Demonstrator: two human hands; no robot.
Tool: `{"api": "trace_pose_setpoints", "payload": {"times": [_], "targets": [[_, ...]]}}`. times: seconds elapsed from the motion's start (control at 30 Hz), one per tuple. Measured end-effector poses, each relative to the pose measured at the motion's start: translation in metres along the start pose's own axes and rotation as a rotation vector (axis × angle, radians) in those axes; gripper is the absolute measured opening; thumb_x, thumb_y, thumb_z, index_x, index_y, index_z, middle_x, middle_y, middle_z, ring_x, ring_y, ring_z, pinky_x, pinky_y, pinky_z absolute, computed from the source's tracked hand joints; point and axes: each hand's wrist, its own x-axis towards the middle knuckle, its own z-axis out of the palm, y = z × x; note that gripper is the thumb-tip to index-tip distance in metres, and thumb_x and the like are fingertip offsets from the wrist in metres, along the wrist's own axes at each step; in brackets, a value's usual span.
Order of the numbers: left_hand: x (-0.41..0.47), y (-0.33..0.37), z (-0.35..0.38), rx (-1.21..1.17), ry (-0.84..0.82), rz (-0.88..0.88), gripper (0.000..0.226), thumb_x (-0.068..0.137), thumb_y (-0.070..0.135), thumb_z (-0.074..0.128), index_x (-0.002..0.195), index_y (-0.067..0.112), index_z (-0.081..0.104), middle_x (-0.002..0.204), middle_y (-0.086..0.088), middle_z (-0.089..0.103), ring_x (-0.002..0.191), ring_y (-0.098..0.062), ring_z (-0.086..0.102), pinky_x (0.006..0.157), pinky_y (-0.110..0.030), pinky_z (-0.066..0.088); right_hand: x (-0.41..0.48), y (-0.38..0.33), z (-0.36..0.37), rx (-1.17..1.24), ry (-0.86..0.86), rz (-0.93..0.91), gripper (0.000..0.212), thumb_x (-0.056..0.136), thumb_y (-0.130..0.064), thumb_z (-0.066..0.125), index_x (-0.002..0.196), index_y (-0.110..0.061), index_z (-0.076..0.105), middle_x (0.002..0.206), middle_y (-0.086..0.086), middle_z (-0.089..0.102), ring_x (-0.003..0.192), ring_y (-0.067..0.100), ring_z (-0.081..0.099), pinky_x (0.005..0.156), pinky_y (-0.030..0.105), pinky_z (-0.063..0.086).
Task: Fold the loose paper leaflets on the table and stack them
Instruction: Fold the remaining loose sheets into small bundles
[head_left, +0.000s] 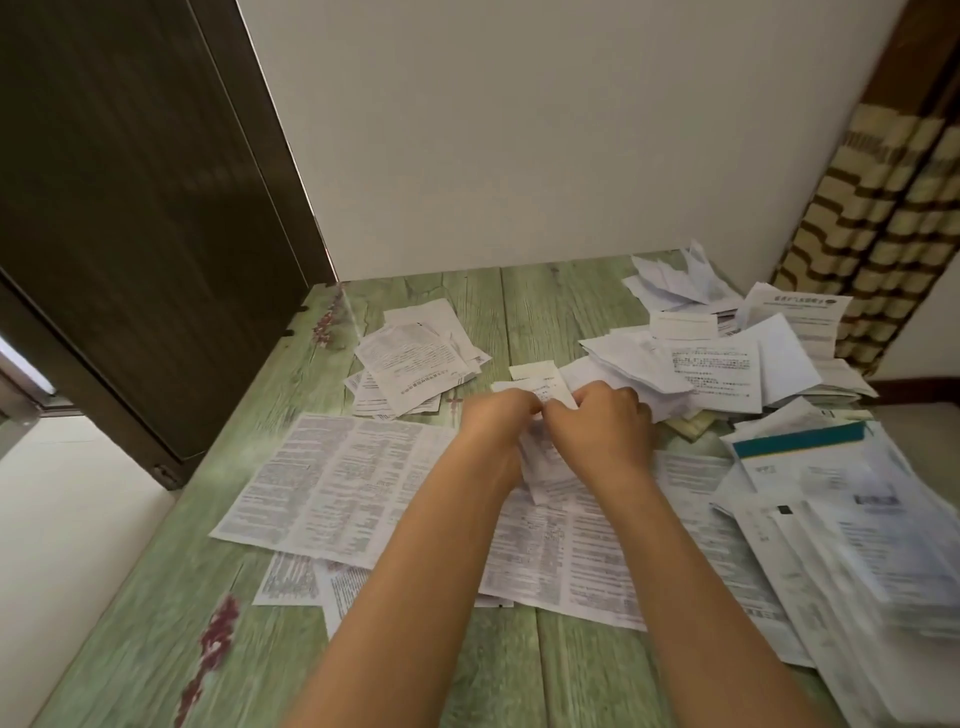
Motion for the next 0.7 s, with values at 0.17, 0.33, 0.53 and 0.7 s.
{"api": "trace_pose_setpoints", "payload": {"times": [0.17,0.33,0.53,0.7], "targets": [[-0.003,-0.008,-0.010,-0.036,-0.027,0.166,0.021,0.088,-0.005,0.053,0.107,0.000,0.062,0.086,-0.011,0.069,0.073,-0.020,0.066,0.058,-0.025,0.054,-0.009,-0.007,-0.006,0.417,0.014,-0.113,0.020,0.086,-0.020,0.058,0.101,-0.013,0.047,0.107,0.005,0.053,0.097,0.021,0.052,0.075,0.026,0.042],[-0.009,-0.008,-0.038,-0.054,-0.059,0.365,0.017,0.093,0.003,0.052,0.101,0.012,0.065,0.100,-0.008,0.071,0.093,-0.022,0.068,0.081,-0.034,0.055,-0.018,-0.014,-0.010,0.851,-0.244,-0.126,0.026,0.088,-0.018,0.064,0.112,-0.016,0.052,0.098,-0.003,0.066,0.089,0.011,0.065,0.070,0.020,0.052],[-0.017,-0.013,-0.072,-0.013,-0.019,0.416,0.032,0.090,0.013,0.060,0.122,0.010,0.055,0.108,-0.006,0.069,0.097,-0.018,0.067,0.090,-0.037,0.053,-0.033,-0.027,-0.004,0.951,-0.220,-0.311,0.012,0.092,-0.010,0.058,0.104,-0.014,0.059,0.097,-0.002,0.069,0.089,0.010,0.067,0.071,0.018,0.055],[-0.039,-0.025,-0.101,0.145,-0.007,0.606,0.021,0.090,0.009,0.059,0.109,0.018,0.059,0.099,0.005,0.069,0.083,-0.001,0.067,0.066,-0.012,0.051,-0.057,-0.041,0.010,1.075,-0.422,-0.430,0.017,0.093,-0.003,0.053,0.104,-0.017,0.056,0.105,0.004,0.068,0.099,0.014,0.065,0.081,0.023,0.054]]}}
